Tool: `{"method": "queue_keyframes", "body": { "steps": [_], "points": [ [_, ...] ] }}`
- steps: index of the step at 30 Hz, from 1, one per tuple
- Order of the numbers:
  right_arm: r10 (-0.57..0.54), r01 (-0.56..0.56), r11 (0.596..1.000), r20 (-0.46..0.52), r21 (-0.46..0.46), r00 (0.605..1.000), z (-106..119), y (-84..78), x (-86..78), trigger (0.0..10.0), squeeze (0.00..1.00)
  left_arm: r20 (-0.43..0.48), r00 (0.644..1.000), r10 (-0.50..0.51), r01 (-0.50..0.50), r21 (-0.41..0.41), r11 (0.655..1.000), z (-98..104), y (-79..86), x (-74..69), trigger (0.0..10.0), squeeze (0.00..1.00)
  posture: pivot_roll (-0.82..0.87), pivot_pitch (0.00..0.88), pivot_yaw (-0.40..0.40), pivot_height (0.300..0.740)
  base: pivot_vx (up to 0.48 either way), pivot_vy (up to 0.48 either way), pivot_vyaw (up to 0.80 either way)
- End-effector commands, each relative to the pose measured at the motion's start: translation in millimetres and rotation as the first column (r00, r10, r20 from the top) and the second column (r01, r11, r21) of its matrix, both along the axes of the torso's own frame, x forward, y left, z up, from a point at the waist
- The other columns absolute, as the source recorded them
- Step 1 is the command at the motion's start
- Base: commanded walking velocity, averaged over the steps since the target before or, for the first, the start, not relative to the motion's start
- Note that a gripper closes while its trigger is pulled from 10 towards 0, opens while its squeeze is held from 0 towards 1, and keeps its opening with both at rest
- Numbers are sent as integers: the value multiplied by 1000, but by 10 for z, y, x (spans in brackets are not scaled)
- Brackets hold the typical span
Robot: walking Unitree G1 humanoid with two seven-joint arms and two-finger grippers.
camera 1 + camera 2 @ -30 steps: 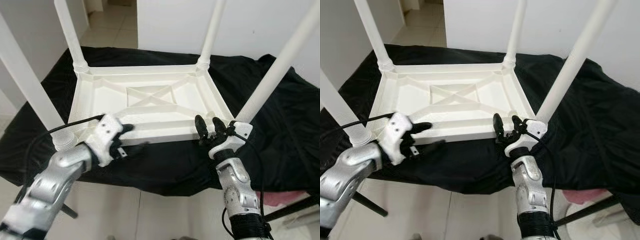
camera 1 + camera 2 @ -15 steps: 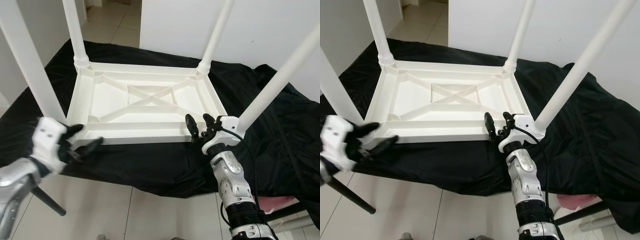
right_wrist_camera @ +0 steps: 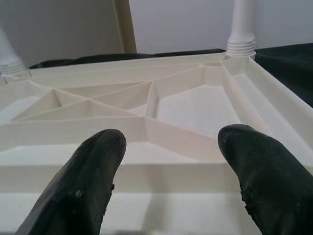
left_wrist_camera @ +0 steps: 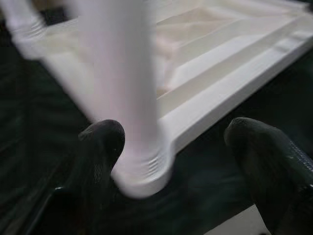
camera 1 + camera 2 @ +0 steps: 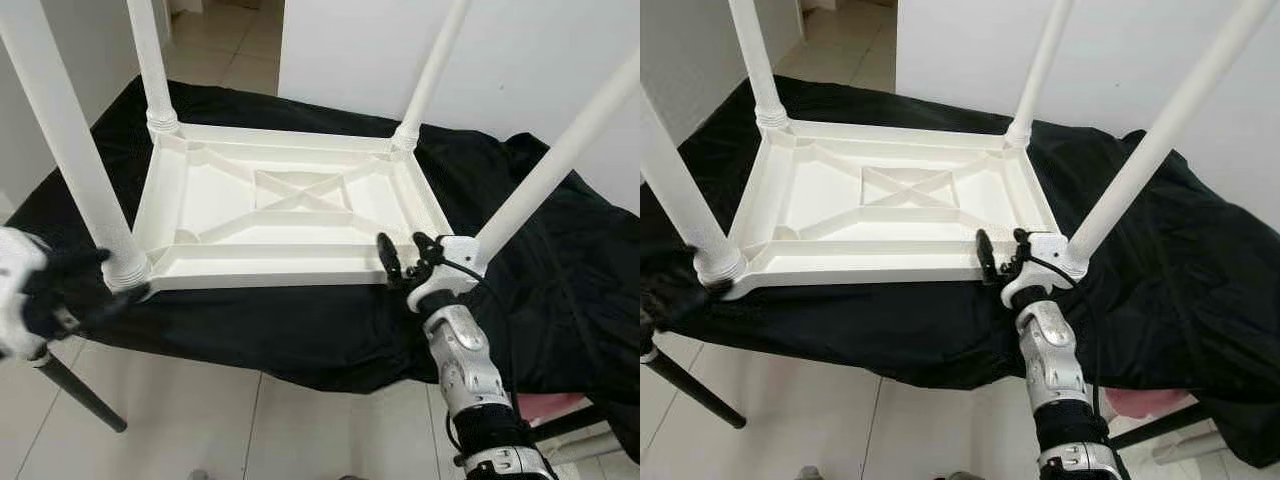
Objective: Building children table
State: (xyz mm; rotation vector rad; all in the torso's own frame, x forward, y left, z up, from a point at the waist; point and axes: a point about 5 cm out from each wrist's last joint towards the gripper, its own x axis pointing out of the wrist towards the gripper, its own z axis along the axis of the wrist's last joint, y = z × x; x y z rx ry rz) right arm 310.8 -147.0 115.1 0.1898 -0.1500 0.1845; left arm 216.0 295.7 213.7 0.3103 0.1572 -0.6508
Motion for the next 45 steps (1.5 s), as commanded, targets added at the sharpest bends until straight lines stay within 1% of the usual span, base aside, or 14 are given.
{"method": "queue_keyframes", "body": {
  "steps": [1, 8, 17, 19, 20, 22, 27, 29, 31, 35, 38, 42, 44, 45],
  "points": [
    [-34, 34, 999, -13, -14, 999, -54, -56, -23, 10000, 0, -50, 996, -72, 73, 16, 997, -24, 36, -21, 10000, 0, 147, 23, -125, 740, 0, 0, 0],
    [-80, 79, 996, -27, -42, 996, -133, -69, -72, 10000, 0, -68, 997, 36, -25, 160, 987, 41, 378, 209, 10000, 0, 122, 9, -114, 740, 0, 0, 0],
    [-149, 148, 988, -36, -46, 988, -160, -125, -112, 10000, 0, -31, 996, 88, -79, 222, 972, 88, 463, 532, 10000, 0, 93, 0, -97, 740, 0, 0, 0],
    [-163, 161, 986, -47, -47, 985, -188, -107, -147, 10000, 0, 24, 994, 106, -109, 247, 963, 125, 435, 717, 10000, 0, 80, 0, -89, 740, 0, 0, 0],
    [-163, 161, 986, -47, -47, 985, -188, -107, -147, 10000, 0, 24, 994, 106, -109, 247, 963, 125, 435, 717, 10000, 0, 80, 0, -89, 740, 0, 0, 0],
    [-197, 195, 980, -78, -36, 977, -240, -84, -207, 10000, 0, 101, 983, 156, -175, 226, 958, 196, 366, 980, 10000, 0, 65, 0, -79, 740, 0, 0, 0],
    [-231, 230, 973, -101, -20, 968, -279, -66, -255, 10000, 0, 154, 972, 177, -205, 191, 960, 247, 288, 1155, 10000, 0, 50, 0, -70, 740, 0, 0, 0],
    [-255, 260, 965, -130, 20, 958, -314, -28, -316, 10000, 0, 191, 962, 195, -215, 91, 973, 282, 187, 1319, 10000, 0, 32, 0, -58, 740, 0, 0, 0],
    [-255, 260, 965, -130, 20, 958, -314, -28, -316, 10000, 0, 191, 962, 195, -215, 91, 973, 282, 187, 1319, 10000, 0, 32, 0, -58, 740, 0, 0, 0],
    [-289, 307, 948, -173, 83, 942, -351, -29, -362, 10000, 0, 203, 964, 175, -184, 26, 983, 283, 45, 1446, 10000, 0, 13, 0, -55, 740, 0, 0, 0],
    [-289, 307, 948, -173, 83, 942, -351, -29, -362, 10000, 0, 203, 964, 175, -184, 26, 983, 283, 45, 1446, 10000, 0, 13, 0, -55, 740, 0, 0, 0],
    [-310, 338, 935, -211, 112, 927, -384, -70, -370, 10000, 0, 198, 977, 79, -76, -23, 997, 230, -140, 1481, 10000, 0, 3, 0, -51, 740, 0, 0, 0],
    [-310, 338, 935, -211, 112, 927, -384, -70, -370, 10000, 0, 198, 977, 79, -76, -23, 997, 230, -140, 1481, 10000, 0, 3, 0, -51, 740, 0, 0, 0],
    [-310, 341, 933, -225, 114, 924, -393, -86, -359, 10000, 0, 193, 981, 33, -26, -38, 999, 192, -213, 1478, 10000, 0, 1, 0, -52, 740, 0, 0, 0]
  ]
}}
